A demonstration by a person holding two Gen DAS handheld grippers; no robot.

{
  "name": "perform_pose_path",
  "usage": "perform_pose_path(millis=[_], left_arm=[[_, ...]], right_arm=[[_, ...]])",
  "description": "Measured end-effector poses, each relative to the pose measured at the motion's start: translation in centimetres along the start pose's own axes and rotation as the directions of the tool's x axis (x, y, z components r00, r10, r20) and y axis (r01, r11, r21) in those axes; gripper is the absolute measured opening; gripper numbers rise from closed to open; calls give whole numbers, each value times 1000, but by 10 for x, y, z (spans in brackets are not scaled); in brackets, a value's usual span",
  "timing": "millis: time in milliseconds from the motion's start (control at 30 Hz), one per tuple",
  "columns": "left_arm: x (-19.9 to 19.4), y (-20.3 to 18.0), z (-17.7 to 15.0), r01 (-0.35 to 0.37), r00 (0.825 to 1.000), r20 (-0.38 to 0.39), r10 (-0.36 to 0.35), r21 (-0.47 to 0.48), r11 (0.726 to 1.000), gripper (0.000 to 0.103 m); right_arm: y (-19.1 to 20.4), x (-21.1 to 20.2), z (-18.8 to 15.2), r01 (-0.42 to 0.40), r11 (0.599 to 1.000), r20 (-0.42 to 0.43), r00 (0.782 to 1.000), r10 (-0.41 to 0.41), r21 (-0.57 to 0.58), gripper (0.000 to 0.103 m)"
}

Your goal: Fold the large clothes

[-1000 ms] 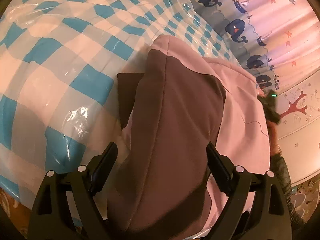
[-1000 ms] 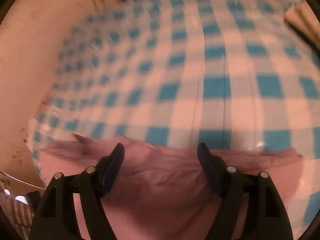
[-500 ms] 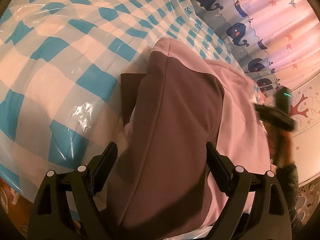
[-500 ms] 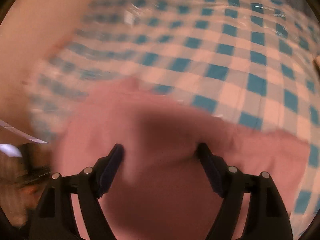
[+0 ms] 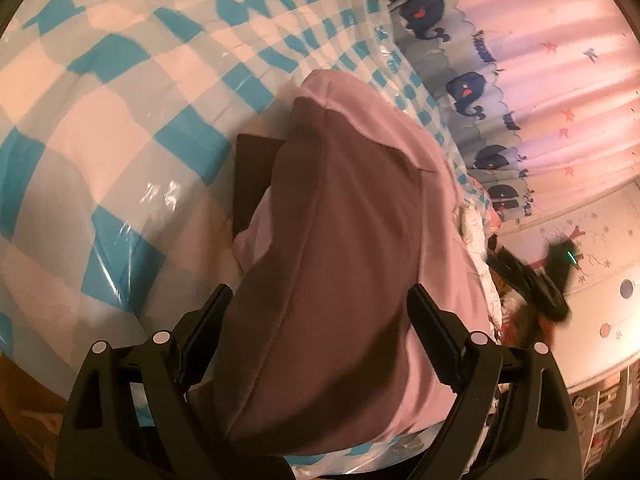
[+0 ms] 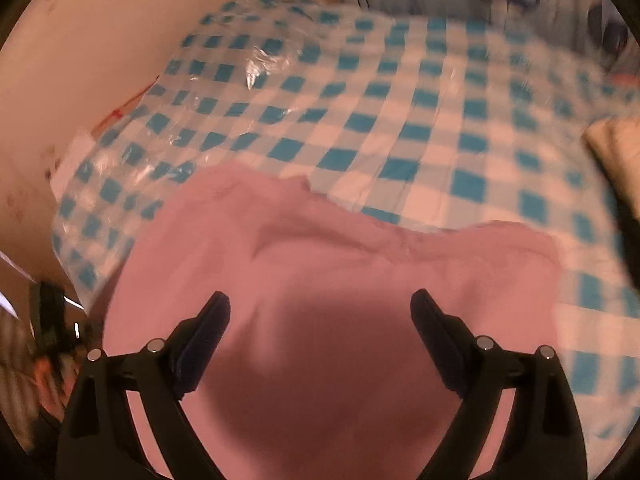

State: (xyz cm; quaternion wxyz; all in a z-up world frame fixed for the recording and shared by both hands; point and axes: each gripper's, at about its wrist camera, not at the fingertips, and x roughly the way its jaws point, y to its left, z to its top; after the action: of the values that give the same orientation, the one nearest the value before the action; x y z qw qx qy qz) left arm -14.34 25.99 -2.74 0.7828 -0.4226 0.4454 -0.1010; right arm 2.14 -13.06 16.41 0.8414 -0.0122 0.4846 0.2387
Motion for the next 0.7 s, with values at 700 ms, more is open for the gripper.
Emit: perform_pose_path(millis=[700], left_arm=[[14,7,-5,59,998,4,-59,-46,997,53]], right_arm=[[44,41,-79,104,992,-82,991,-110,-72,97]])
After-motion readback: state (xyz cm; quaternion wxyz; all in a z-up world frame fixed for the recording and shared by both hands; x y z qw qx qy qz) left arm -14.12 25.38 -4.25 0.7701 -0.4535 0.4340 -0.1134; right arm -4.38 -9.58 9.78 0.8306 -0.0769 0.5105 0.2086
